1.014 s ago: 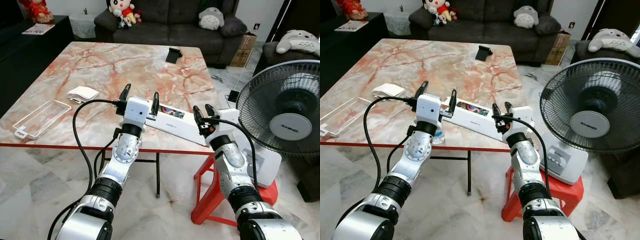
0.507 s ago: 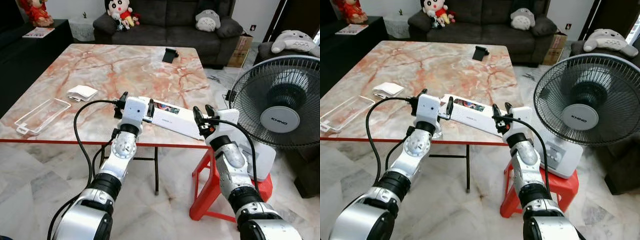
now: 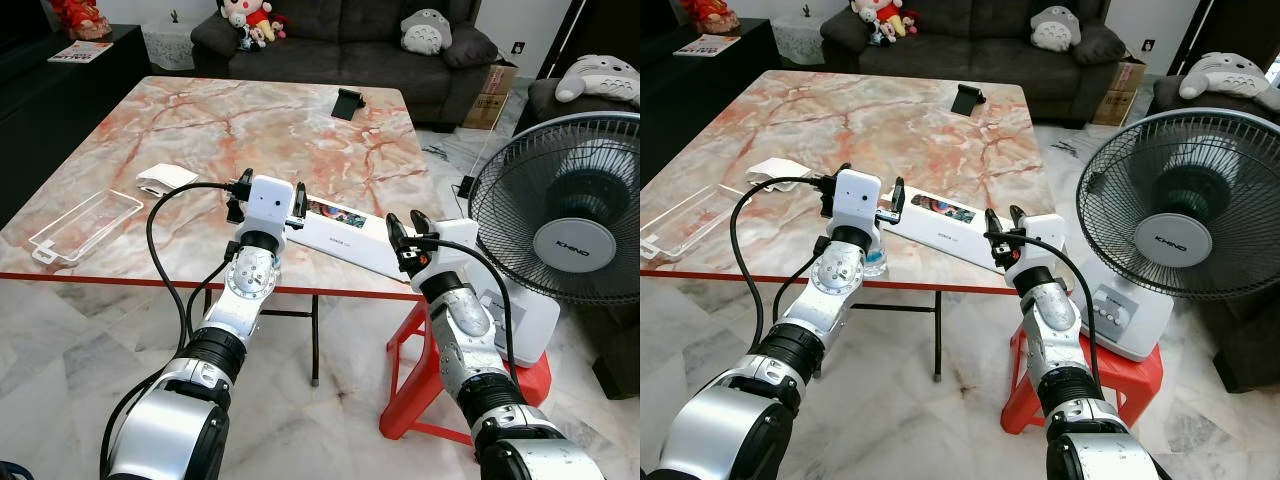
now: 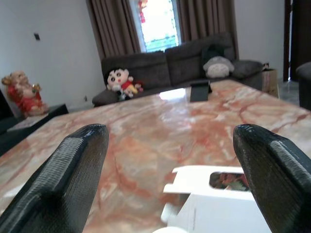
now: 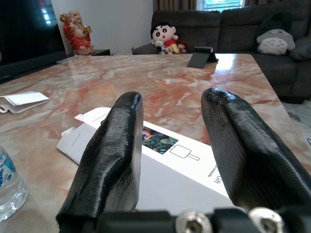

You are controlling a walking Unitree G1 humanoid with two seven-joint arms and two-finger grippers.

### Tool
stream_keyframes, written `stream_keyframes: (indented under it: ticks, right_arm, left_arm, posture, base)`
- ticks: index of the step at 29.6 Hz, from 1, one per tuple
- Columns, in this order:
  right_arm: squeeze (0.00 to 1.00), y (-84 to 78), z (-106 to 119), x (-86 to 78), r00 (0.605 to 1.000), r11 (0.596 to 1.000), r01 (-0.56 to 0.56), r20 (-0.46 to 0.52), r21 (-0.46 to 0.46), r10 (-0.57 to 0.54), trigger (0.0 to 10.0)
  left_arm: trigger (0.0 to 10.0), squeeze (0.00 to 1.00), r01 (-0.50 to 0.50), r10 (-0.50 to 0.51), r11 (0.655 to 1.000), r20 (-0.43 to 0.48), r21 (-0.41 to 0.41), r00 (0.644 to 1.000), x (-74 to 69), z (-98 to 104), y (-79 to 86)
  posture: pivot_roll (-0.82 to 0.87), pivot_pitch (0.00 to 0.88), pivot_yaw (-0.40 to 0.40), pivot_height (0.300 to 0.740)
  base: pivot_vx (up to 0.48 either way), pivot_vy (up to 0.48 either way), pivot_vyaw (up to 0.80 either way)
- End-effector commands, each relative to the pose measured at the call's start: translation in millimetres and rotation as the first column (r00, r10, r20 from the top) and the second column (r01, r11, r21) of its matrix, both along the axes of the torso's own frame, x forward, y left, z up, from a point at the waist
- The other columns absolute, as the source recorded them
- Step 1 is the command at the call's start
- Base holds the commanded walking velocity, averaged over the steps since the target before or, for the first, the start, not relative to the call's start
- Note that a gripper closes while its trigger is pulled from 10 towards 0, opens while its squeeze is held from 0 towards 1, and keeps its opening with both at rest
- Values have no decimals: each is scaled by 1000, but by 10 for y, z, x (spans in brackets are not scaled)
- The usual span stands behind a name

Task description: Picking trash to rubbish bin

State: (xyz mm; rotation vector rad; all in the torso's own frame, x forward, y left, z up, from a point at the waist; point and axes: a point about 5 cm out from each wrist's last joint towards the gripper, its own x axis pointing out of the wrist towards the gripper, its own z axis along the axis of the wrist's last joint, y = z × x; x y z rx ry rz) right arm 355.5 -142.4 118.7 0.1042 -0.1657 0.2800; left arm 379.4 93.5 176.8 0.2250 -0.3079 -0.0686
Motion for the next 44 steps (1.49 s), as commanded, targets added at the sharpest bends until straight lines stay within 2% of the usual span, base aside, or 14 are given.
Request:
stream_keyframes:
  ticks: [1, 9, 11, 17, 26, 35, 38, 41, 42, 43, 44]
  right_arm:
    - [0, -20, -1, -4, 1000, 1000, 4, -3, -7, -4, 10000]
    - [0, -19, -5, -2, 1000, 1000, 2, -7, -10, -2, 10000]
    - [0, -15, -8, -2, 1000, 1000, -1, -9, -13, 1, 10000]
    - [0, -9, -1, 4, 1000, 1000, -5, -8, -18, 5, 10000]
    - [0, -26, 8, 5, 1000, 1000, -3, -3, -20, 3, 10000]
    - [0, -20, 15, 10, 1000, 1000, -4, -2, -19, 4, 10000]
    - [0, -20, 15, 10, 1000, 1000, -3, -2, -19, 3, 10000]
    - [0, -22, 13, 10, 1000, 1000, -2, -3, -20, 2, 10000]
    - [0, -25, 10, 8, 1000, 1000, -1, -4, -20, 1, 10000]
    - [0, -28, 7, 7, 1000, 1000, 0, -5, -21, 0, 10000]
    - [0, -32, 4, 6, 1000, 1000, 2, -6, -20, -2, 10000]
  left_arm:
    - [10000, 0, -29, 28, 999, -43, -20, 999, -1, -79, 68]
    - [10000, 0, -38, 34, 998, -84, -57, 996, -25, -171, 109]
    - [10000, 0, -33, 26, 997, -109, -65, 994, -69, -262, 99]
    - [10000, 0, 9, -21, 997, -153, -79, 988, -81, -325, 31]
    - [10000, 0, 27, -36, 995, -99, -94, 994, -102, -249, 7]
    - [10000, 0, 43, -50, 995, -92, -86, 994, -99, -228, -18]
    - [9333, 0, 40, -48, 996, -95, -84, 994, -100, -234, -16]
    - [9333, 0, 39, -47, 996, -100, -82, 994, -101, -241, -12]
    - [8784, 0, 38, -46, 996, -100, -81, 994, -102, -242, -12]
    - [4392, 0, 36, -43, 997, -103, -74, 994, -101, -246, -9]
    - [4039, 0, 34, -42, 997, -104, -73, 994, -101, -247, -6]
  posture:
    - [-53, 26, -61, 740]
    - [-47, 29, -64, 740]
    - [-51, 27, -62, 740]
    - [-55, 15, -63, 740]
    - [-54, 9, -65, 740]
    - [-54, 5, -64, 740]
    - [-55, 8, -64, 740]
    - [-55, 9, -65, 740]
    - [-55, 9, -65, 740]
    - [-55, 13, -65, 740]
    - [-55, 13, -65, 740]
  base:
    - [0, 0, 0]
    - [0, 0, 0]
    - [0, 0, 0]
    - [0, 0, 0]
    - [0, 0, 0]
    - [0, 0, 0]
    - [0, 0, 0]
    - [0, 0, 0]
    - [0, 0, 0]
    - [0, 0, 0]
    - [0, 0, 0]
